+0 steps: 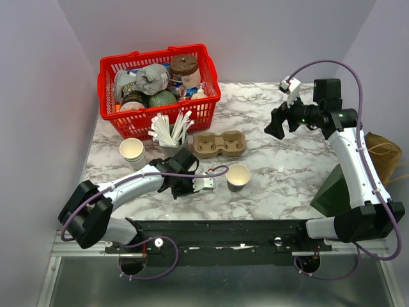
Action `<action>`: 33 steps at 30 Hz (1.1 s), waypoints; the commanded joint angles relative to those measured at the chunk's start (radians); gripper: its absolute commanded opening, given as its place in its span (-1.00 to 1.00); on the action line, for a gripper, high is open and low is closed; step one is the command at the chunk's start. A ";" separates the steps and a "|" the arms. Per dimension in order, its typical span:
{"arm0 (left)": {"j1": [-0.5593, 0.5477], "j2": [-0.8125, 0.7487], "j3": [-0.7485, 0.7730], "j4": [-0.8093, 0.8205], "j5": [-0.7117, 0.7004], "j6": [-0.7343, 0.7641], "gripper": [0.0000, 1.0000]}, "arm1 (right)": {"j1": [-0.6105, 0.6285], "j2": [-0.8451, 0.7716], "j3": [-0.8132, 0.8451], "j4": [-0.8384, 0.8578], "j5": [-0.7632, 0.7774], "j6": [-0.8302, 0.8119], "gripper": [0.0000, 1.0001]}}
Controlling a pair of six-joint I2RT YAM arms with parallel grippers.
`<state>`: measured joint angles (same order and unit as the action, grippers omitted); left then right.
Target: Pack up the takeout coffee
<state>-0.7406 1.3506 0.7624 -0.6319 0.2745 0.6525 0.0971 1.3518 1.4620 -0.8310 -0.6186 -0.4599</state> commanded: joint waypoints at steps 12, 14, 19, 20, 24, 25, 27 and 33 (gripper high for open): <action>0.026 -0.060 0.035 -0.060 0.000 0.038 -1.00 | 0.006 0.020 0.023 0.015 0.010 0.015 1.00; 0.030 -0.074 0.041 -0.080 0.000 0.044 -1.00 | 0.004 0.021 0.027 0.012 0.010 0.018 1.00; 0.041 -0.126 0.058 -0.110 0.011 0.042 -1.00 | 0.006 0.026 0.038 0.007 0.003 0.024 1.00; 0.041 -0.133 0.061 -0.114 0.015 0.041 -1.00 | 0.006 0.027 0.040 0.007 0.003 0.026 1.00; 0.047 -0.162 0.098 -0.141 0.051 0.024 -1.00 | 0.007 0.032 0.052 0.000 0.000 0.026 1.00; 0.047 -0.166 0.116 -0.156 0.063 0.024 -1.00 | 0.007 0.030 0.052 -0.005 0.000 0.026 1.00; 0.047 -0.174 0.132 -0.166 0.066 0.022 -1.00 | 0.010 0.033 0.055 -0.010 0.000 0.026 1.00; 0.046 -0.191 0.204 -0.224 0.118 0.025 -1.00 | 0.013 0.023 0.054 -0.043 -0.021 0.006 1.00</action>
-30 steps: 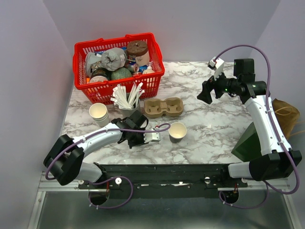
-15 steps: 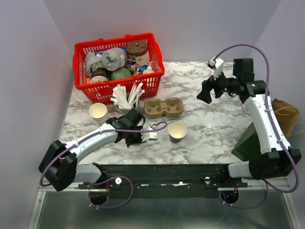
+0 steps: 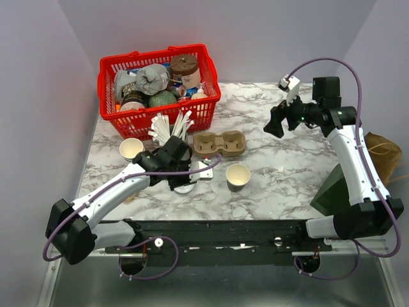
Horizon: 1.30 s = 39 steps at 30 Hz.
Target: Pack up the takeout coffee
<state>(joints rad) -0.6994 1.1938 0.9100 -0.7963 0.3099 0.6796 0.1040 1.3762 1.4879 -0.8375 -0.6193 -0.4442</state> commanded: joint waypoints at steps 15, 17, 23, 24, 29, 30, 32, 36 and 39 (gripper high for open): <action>0.005 -0.024 0.003 -0.070 0.115 0.100 -0.21 | 0.017 -0.009 0.043 -0.078 -0.042 -0.016 1.00; 0.006 0.006 0.009 -0.070 0.101 0.127 -0.16 | 0.016 -0.011 0.043 -0.080 -0.046 -0.014 1.00; 0.005 0.107 0.004 -0.041 0.048 0.129 -0.14 | 0.022 -0.016 0.038 -0.101 -0.046 -0.017 1.00; 0.005 0.116 0.001 -0.037 0.046 0.130 -0.14 | 0.026 -0.014 0.038 -0.106 -0.045 -0.021 1.00; 0.006 0.118 -0.039 0.022 0.032 0.120 -0.13 | 0.031 -0.008 0.048 -0.123 -0.030 -0.027 1.00; 0.005 0.122 -0.042 0.028 0.028 0.118 -0.13 | 0.033 -0.006 0.049 -0.123 -0.028 -0.027 1.00; 0.005 0.131 -0.051 0.037 0.026 0.121 -0.13 | 0.034 0.000 0.052 -0.123 -0.020 -0.027 1.00; 0.003 0.167 -0.053 0.035 0.024 0.130 -0.14 | 0.036 0.004 0.057 -0.118 -0.014 -0.025 1.00; 0.005 0.179 -0.060 0.048 0.020 0.130 -0.15 | 0.037 0.006 0.052 -0.115 -0.013 -0.024 1.00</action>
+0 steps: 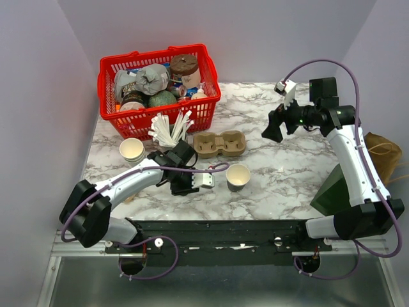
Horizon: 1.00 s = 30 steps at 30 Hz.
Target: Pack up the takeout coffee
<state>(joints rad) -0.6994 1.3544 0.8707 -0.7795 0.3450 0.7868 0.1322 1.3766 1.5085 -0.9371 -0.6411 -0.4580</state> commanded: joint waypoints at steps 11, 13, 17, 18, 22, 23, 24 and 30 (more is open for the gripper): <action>0.003 0.068 -0.033 0.077 -0.031 -0.011 -0.26 | 0.014 0.016 0.033 -0.006 0.015 -0.002 1.00; 0.001 0.072 -0.033 0.080 -0.028 -0.012 -0.29 | 0.015 0.016 0.033 -0.005 0.018 -0.001 1.00; 0.001 0.072 -0.029 0.079 -0.021 -0.014 -0.45 | 0.015 0.015 0.029 -0.003 0.020 -0.001 1.00; 0.001 0.074 -0.027 0.075 -0.020 -0.015 -0.49 | 0.018 0.015 0.027 -0.003 0.020 0.001 1.00; 0.001 0.074 -0.024 0.065 -0.018 -0.015 -0.70 | 0.017 0.013 0.019 0.006 0.020 0.005 1.00; 0.003 0.074 -0.021 0.062 -0.017 -0.014 -0.78 | 0.018 0.013 0.018 0.007 0.018 0.007 1.00; 0.003 0.075 -0.019 0.059 -0.017 -0.014 -0.82 | 0.020 0.012 0.015 0.009 0.018 0.008 1.00; 0.003 0.063 0.005 0.036 -0.018 -0.021 -1.00 | 0.020 0.012 0.012 0.014 0.018 0.010 1.00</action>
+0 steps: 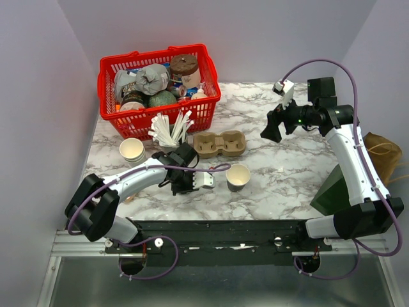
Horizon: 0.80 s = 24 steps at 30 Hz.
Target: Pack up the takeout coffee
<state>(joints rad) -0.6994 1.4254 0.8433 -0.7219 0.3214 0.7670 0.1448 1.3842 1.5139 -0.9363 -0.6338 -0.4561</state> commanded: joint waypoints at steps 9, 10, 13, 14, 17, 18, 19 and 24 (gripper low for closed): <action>0.026 -0.048 0.076 -0.096 0.031 -0.006 -1.00 | 0.007 0.006 0.000 0.022 0.008 0.014 1.00; 0.029 -0.049 0.079 -0.108 0.044 -0.008 -1.00 | 0.009 0.004 0.002 0.021 0.006 0.014 1.00; 0.043 -0.052 0.092 -0.132 0.064 -0.006 -1.00 | 0.009 0.009 0.008 0.022 0.005 0.014 1.00; 0.046 -0.054 0.096 -0.137 0.076 -0.005 -1.00 | 0.009 0.012 0.009 0.022 0.005 0.014 1.00; 0.061 -0.051 0.106 -0.165 0.116 0.002 -1.00 | 0.013 0.016 0.014 0.024 0.003 0.017 1.00; 0.066 -0.046 0.114 -0.172 0.128 0.002 -1.00 | 0.015 0.018 0.015 0.025 0.000 0.019 1.00; 0.073 -0.045 0.119 -0.188 0.140 0.003 -1.00 | 0.015 0.022 0.019 0.025 0.002 0.020 1.00; 0.083 -0.092 0.158 -0.200 0.199 -0.029 -1.00 | 0.019 0.027 0.026 0.025 -0.003 0.025 1.00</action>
<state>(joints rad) -0.6270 1.3903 0.9482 -0.8875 0.4191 0.7601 0.1551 1.4010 1.5139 -0.9348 -0.6342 -0.4442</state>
